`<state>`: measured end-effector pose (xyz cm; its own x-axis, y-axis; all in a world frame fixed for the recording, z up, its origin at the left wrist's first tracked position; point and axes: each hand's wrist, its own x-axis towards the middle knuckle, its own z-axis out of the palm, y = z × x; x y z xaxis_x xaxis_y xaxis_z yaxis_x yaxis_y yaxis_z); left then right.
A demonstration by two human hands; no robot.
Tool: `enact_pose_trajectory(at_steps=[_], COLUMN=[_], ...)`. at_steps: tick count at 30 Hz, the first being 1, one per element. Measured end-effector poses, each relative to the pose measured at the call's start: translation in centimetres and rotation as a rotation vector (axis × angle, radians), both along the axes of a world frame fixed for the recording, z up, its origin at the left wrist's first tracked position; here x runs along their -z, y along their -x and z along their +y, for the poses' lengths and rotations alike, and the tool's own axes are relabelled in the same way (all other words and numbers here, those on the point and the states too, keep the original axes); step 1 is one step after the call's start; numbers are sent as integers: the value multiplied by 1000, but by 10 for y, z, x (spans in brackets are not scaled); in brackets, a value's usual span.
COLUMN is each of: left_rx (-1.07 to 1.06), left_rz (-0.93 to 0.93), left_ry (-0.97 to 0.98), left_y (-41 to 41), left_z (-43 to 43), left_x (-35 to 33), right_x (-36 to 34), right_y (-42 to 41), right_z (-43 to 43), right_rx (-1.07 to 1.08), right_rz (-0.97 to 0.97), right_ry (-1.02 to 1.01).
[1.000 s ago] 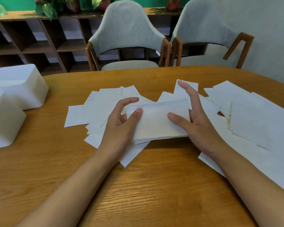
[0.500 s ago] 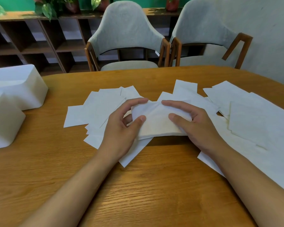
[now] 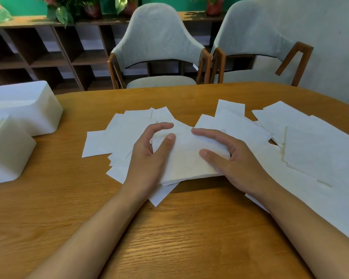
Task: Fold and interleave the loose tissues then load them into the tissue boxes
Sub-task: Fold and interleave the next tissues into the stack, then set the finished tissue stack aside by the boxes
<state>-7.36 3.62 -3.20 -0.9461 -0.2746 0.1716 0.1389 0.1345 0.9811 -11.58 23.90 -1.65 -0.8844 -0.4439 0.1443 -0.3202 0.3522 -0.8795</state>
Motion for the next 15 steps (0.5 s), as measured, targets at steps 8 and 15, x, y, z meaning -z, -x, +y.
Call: enact_pose_trajectory(at_steps=[8,15], left_rx=[95,335], left_rz=[36,-22], left_ry=[69,175], left_y=[-8,-38], left_z=[-16,-78], left_x=[-21,-62], right_x=[-8,-38], right_y=[-4,-6], right_z=[-17,-61], right_rx=[34,36], right_rz=[-3,38], right_ry=[11,31])
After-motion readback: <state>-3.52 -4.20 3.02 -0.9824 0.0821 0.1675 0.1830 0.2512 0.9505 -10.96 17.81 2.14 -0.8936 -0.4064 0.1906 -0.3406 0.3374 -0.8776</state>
